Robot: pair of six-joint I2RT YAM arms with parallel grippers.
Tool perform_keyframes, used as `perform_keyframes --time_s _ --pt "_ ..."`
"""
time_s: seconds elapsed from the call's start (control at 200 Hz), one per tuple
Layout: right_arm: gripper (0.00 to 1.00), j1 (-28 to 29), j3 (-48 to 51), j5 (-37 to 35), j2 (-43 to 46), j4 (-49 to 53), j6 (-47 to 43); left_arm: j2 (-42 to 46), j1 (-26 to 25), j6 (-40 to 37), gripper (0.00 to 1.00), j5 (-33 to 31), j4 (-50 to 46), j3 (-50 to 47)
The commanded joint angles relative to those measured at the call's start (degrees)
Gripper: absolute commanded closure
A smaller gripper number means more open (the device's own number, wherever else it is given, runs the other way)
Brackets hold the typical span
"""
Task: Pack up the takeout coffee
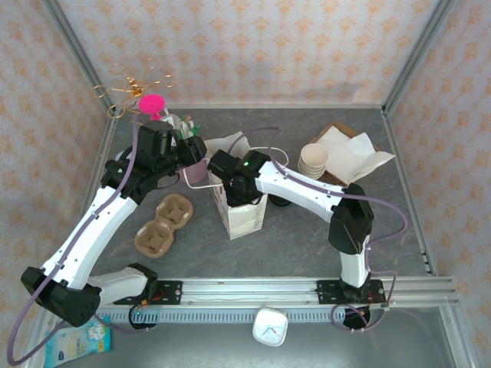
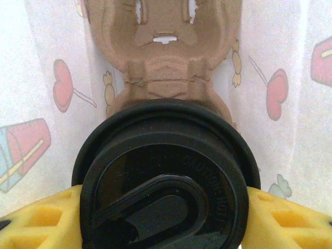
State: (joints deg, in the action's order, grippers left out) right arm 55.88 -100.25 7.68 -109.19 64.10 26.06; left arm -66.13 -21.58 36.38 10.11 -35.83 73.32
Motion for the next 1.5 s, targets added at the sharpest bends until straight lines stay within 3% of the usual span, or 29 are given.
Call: perform_keyframes --time_s 0.0,0.636,1.181,1.496 --pt "0.49 0.12 1.56 -0.89 -0.06 -0.22 0.04 0.69 0.39 -0.87 0.50 0.80 -1.89 -0.50" --pt "0.47 -0.59 7.98 0.11 0.55 -4.95 -0.12 0.91 0.37 -0.96 0.47 0.40 -2.06 -0.79" --pt "0.40 -1.02 6.02 -1.09 1.00 -4.34 -0.34 0.74 0.32 -1.06 0.44 0.34 -2.06 -0.72" --pt "0.41 -1.03 11.11 0.98 0.37 -8.55 -0.09 0.83 0.39 -1.25 0.43 -0.07 -2.56 -0.72"
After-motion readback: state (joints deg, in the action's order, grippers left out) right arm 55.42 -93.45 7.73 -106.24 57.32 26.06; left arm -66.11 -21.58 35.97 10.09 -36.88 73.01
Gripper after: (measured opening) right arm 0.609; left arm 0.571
